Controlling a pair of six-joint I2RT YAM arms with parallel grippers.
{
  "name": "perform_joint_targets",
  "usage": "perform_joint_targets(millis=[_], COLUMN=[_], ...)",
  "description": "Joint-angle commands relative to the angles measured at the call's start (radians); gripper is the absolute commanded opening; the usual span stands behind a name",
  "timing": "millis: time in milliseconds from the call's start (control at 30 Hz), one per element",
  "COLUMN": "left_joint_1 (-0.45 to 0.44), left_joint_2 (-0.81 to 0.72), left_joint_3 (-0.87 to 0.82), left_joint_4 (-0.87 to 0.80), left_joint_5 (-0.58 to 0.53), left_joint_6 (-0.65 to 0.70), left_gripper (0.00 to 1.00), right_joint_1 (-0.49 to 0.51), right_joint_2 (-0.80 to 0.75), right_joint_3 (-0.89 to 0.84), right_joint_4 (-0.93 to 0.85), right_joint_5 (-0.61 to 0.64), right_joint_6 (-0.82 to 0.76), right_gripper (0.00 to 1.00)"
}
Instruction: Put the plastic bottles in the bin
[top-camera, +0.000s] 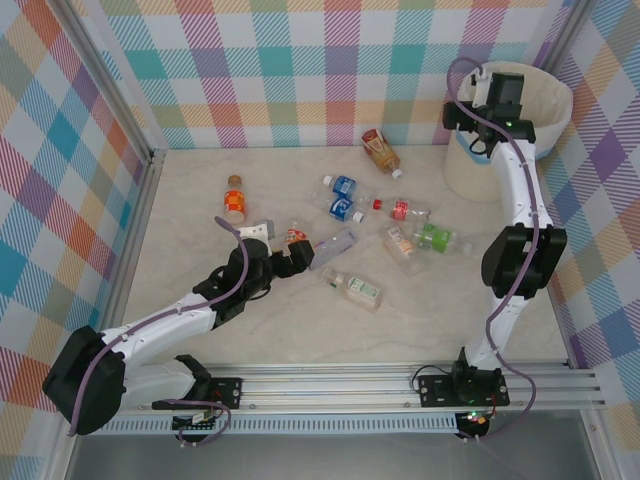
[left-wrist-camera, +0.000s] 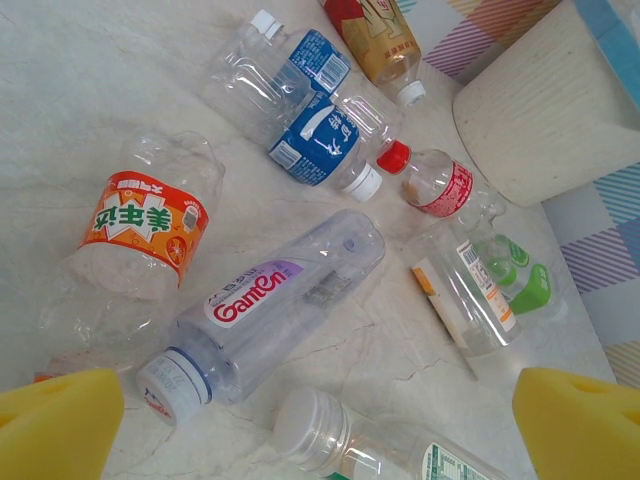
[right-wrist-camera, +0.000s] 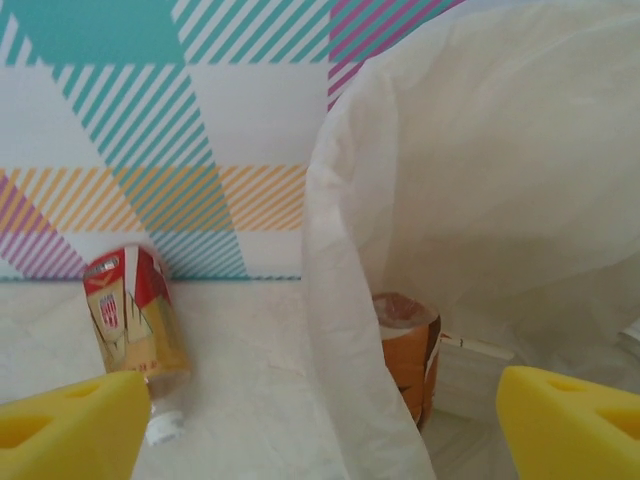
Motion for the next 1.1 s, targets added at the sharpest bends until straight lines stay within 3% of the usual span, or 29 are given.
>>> perform_joint_targets(millis=[0, 467, 667, 933, 1067], left_joint_1=[-0.012, -0.012, -0.012, -0.012, -0.011], left_joint_2=[-0.004, -0.007, -0.001, 0.004, 0.004], left_joint_3=[-0.016, -0.023, -0.023, -0.023, -0.020], left_joint_4=[0.013, 0.008, 0.013, 0.014, 0.005], left_joint_5=[-0.019, -0.036, -0.035, -0.038, -0.042], left_joint_6=[-0.003, -0.003, -0.003, -0.004, -0.009], left_gripper=[1.00, 1.00, 1.00, 1.00, 1.00], right_joint_1=[-0.002, -0.002, -0.003, -0.003, -0.002], right_joint_2=[0.044, 0.067, 0.034, -0.028, -0.064], right_joint_3=[0.061, 0.157, 0.152, 0.120, 0.104], right_joint_4=[-0.129, -0.235, -0.233, -0.217, -0.195], right_joint_5=[-0.064, -0.240, -0.255, -0.402, -0.398], right_joint_6=[-0.059, -0.167, -0.185, -0.147, -0.117], right_gripper=[0.81, 0.27, 0.15, 0.16, 0.38])
